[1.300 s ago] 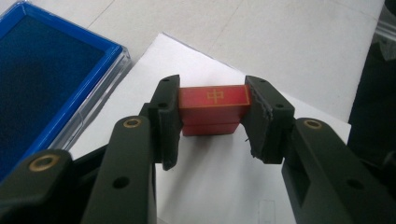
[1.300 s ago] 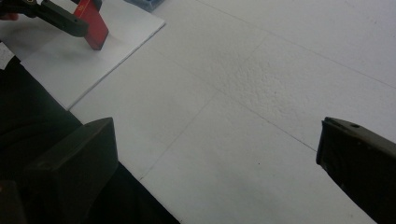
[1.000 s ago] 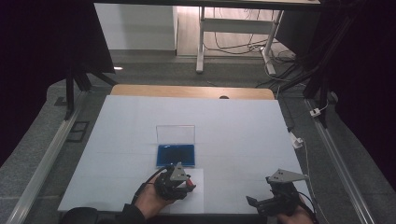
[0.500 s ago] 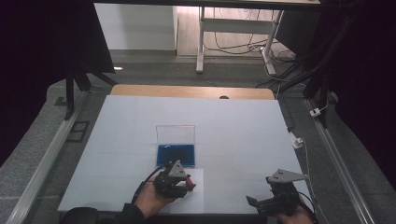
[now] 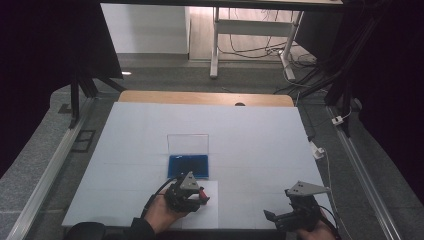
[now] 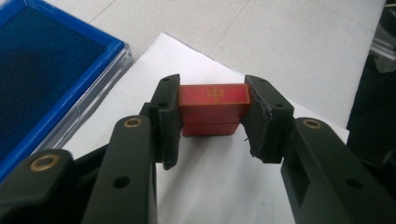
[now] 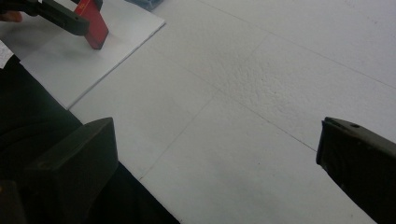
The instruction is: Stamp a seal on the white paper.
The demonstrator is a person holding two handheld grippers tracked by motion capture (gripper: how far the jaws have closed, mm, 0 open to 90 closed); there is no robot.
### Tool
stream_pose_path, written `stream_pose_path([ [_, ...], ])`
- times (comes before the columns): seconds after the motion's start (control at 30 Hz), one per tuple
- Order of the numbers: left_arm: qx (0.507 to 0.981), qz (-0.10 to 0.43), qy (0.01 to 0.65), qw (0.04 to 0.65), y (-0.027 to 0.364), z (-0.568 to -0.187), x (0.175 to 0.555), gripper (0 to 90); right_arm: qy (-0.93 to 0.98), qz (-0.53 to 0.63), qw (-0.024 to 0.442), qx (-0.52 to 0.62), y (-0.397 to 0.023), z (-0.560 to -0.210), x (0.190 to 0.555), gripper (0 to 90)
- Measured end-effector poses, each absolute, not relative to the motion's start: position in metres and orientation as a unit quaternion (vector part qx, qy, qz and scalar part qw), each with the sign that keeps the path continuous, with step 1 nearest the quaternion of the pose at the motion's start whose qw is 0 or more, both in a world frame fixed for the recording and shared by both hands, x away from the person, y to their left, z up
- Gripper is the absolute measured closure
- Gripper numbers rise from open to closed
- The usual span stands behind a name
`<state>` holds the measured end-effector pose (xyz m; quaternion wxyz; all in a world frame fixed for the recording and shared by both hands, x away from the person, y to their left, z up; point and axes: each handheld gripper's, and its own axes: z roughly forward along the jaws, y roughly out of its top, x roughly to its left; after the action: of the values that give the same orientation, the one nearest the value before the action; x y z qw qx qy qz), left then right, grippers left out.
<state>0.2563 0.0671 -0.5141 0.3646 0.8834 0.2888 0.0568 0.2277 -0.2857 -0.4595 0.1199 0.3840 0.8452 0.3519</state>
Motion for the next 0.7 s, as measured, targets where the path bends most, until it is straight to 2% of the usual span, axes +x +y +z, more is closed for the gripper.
stream_pose_path([
  [0.4, 0.895, 0.079, 0.271, 0.344, 0.0613, -0.5103, 0.2531, 58.2, 0.845, 0.352, 0.119, 0.385, -0.2857, -0.4596, 0.2280, 0.0],
  [0.7, 0.891, 0.058, 0.273, 0.357, 0.0638, -0.5062, 0.2563, 58.0, 0.845, 0.352, 0.119, 0.384, -0.2858, -0.4596, 0.2279, 0.0],
])
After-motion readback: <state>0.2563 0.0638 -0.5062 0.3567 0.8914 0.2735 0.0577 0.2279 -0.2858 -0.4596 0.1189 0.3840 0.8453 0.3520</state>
